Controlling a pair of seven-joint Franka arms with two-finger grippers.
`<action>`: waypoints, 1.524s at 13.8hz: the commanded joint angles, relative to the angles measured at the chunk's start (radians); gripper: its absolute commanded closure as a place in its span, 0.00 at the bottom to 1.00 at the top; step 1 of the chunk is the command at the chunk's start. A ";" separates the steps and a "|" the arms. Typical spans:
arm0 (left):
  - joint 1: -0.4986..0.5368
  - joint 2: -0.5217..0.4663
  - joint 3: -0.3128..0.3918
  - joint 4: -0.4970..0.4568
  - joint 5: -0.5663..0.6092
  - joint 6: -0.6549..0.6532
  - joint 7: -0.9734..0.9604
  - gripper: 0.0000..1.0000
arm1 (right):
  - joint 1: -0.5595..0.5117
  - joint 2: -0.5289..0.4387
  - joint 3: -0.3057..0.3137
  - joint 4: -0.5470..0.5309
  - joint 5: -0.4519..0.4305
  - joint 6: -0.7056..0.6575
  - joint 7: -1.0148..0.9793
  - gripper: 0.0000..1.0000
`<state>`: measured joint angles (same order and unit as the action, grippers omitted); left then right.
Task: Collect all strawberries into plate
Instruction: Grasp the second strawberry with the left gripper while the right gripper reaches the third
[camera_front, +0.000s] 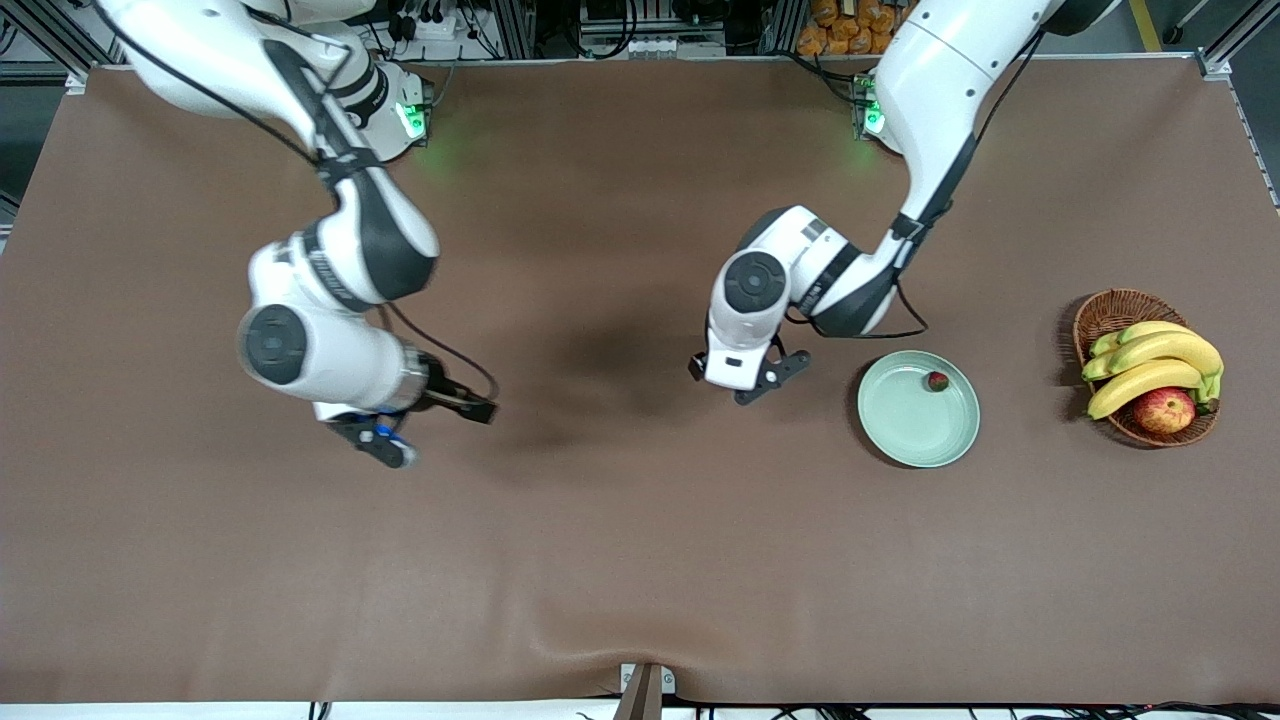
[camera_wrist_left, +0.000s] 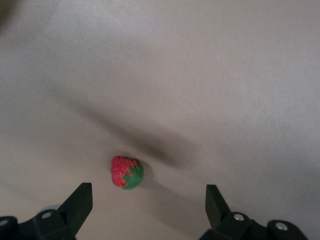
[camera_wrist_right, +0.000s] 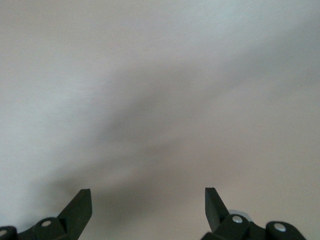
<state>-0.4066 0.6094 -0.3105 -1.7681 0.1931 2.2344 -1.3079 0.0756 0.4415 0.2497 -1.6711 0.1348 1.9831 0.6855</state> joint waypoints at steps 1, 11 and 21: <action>-0.003 0.021 0.007 -0.013 0.032 -0.004 -0.033 0.00 | -0.106 -0.104 0.010 -0.162 -0.033 0.006 -0.220 0.00; 0.003 0.033 0.014 -0.047 0.032 -0.004 -0.042 0.32 | -0.184 -0.130 -0.144 -0.426 -0.127 0.275 -0.655 0.00; 0.006 0.052 0.014 -0.031 0.031 -0.002 -0.051 0.66 | -0.192 -0.110 -0.167 -0.575 -0.127 0.439 -0.678 0.18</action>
<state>-0.3997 0.6495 -0.2939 -1.8147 0.2000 2.2339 -1.3314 -0.1026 0.3556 0.0847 -2.2046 0.0269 2.3998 0.0185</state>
